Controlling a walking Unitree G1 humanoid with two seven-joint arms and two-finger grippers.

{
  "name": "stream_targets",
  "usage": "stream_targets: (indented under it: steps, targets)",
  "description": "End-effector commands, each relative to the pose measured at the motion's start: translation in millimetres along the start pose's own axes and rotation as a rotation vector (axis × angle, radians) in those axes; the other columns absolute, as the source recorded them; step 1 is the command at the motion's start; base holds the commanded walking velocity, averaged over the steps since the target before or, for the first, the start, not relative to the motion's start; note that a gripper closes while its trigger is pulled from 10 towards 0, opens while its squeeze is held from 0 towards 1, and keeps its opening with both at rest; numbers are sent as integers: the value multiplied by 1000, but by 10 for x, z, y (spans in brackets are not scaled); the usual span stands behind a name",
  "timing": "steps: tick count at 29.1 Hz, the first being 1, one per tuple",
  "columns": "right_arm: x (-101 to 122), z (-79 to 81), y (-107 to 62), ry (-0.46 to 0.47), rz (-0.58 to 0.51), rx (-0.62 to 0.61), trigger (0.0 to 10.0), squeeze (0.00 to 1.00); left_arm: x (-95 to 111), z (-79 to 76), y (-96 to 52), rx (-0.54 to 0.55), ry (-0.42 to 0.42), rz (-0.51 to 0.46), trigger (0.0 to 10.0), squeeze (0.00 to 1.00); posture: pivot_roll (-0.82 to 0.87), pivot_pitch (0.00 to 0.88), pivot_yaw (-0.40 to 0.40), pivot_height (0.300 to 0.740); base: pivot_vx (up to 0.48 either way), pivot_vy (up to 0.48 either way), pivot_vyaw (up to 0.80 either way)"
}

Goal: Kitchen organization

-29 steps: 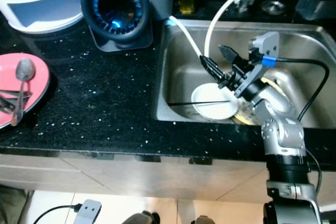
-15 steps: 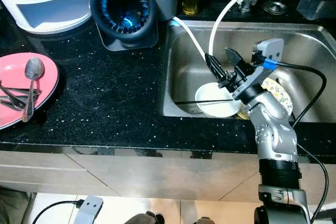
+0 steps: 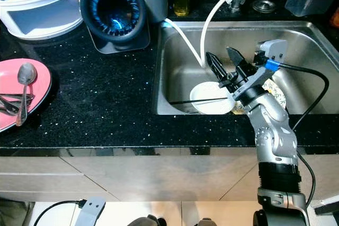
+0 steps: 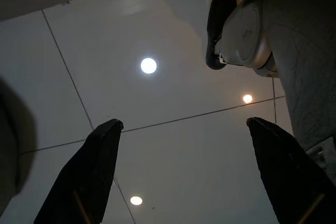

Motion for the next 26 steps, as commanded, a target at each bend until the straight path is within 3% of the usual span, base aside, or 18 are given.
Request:
stream_targets:
  steps: [1, 5, 26]
  targets:
    - [32, 24, -30, 19, -28, 11, 10000, 0, -88, -35, -7, -13, 0, 33, 10000, 0, 33, 103, 20, 740, -255, 0, 0]
    - [52, 104, -21, 51, -51, 55, 10000, 0, -75, -38, -4, -16, 7, 31, 10000, 0, 32, 99, 19, 740, -264, 0, 0]
    - [-54, 175, 3, 39, -11, 79, 10000, 0, -22, -36, 5, -13, 13, 18, 10000, 0, 35, 95, 15, 740, -255, 0, 0]
Point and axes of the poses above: a point about 5 cm out from each wrist's last joint towards the gripper, its own y axis pointing out of the wrist towards the gripper, its own x axis along the axis of the wrist's last joint, z = x × y, the point moved 3 cm from there along y, pointing out of the wrist towards the gripper, and after that the axes turned 13 degrees about y, right-handed, at the moved point
